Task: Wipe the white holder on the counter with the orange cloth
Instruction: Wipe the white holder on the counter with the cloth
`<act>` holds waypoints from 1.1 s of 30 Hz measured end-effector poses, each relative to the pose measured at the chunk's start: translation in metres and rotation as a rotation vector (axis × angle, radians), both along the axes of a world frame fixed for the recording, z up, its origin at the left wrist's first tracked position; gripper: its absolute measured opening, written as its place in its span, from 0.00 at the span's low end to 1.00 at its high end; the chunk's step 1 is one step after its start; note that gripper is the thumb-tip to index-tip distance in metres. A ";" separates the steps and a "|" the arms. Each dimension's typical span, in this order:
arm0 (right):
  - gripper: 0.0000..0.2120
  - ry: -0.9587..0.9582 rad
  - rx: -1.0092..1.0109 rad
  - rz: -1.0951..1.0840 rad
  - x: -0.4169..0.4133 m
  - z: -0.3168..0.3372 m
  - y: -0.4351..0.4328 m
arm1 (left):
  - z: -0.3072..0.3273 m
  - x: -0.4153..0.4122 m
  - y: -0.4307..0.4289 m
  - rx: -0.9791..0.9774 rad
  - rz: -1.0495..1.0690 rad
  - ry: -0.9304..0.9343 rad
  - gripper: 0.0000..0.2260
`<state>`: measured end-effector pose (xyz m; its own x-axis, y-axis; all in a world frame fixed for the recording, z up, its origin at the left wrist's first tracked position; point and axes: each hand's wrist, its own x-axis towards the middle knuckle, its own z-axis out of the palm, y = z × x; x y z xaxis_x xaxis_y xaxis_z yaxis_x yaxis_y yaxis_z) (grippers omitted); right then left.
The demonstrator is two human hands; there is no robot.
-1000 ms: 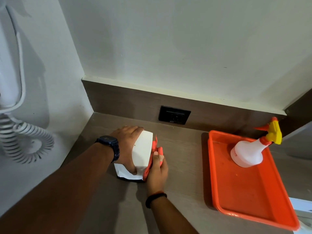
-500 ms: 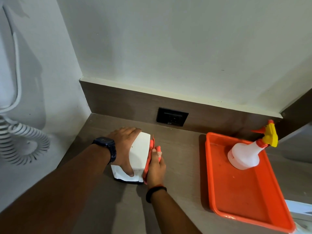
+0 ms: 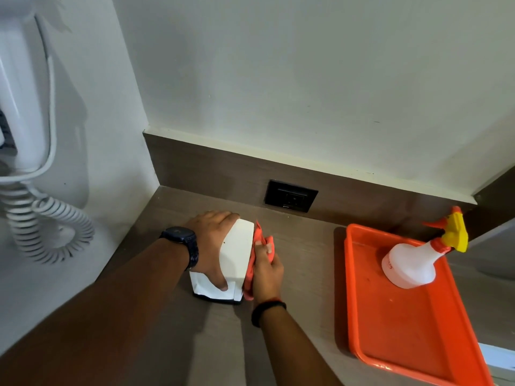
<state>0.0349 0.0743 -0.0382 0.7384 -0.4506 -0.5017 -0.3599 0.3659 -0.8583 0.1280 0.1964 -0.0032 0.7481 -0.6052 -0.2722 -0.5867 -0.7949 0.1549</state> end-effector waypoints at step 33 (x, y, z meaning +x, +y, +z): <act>0.23 -0.212 -1.462 0.698 0.014 0.038 -0.002 | -0.014 -0.010 0.035 -0.415 0.227 0.261 0.72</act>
<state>0.0488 0.0722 0.0002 0.9874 0.0076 0.1583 0.0651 -0.9302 -0.3612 0.1183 0.2312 -0.0176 0.8124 -0.5320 -0.2387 -0.3071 -0.7383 0.6005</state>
